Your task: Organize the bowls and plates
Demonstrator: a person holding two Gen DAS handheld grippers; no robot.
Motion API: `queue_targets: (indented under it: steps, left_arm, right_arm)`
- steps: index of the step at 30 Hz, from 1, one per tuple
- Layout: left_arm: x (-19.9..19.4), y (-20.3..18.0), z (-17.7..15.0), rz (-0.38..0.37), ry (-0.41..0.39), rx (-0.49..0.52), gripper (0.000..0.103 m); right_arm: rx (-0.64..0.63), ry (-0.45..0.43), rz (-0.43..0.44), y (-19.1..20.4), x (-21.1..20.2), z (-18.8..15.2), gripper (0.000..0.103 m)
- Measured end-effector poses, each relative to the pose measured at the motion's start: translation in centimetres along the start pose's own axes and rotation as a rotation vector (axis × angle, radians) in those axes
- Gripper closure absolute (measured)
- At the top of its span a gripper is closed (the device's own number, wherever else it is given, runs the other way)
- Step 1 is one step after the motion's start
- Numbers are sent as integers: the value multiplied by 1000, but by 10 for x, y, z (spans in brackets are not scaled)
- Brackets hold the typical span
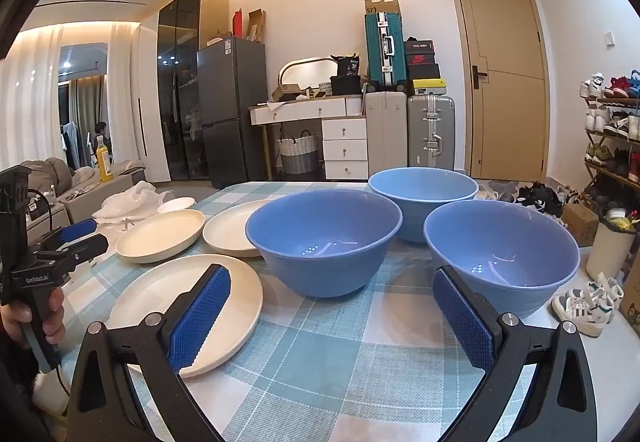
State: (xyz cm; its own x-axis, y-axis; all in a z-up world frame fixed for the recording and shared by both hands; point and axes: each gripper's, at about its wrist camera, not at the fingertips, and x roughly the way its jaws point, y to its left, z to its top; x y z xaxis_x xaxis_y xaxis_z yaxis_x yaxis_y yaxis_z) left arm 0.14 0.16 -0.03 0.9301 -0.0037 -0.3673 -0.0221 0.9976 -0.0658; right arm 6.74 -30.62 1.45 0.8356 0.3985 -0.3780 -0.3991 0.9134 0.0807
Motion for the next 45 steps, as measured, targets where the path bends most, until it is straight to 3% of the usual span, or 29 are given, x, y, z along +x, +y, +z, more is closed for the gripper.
queue_targets:
  steps: [4,45]
  left_arm:
    - [-2,-6,0,9,-5,45,2]
    - [-9,1,8,27,-14,20,2]
  right_arm:
    - [10,12,4,-1,2,0,0]
    - [19,13,7,-5,-2,5,0]
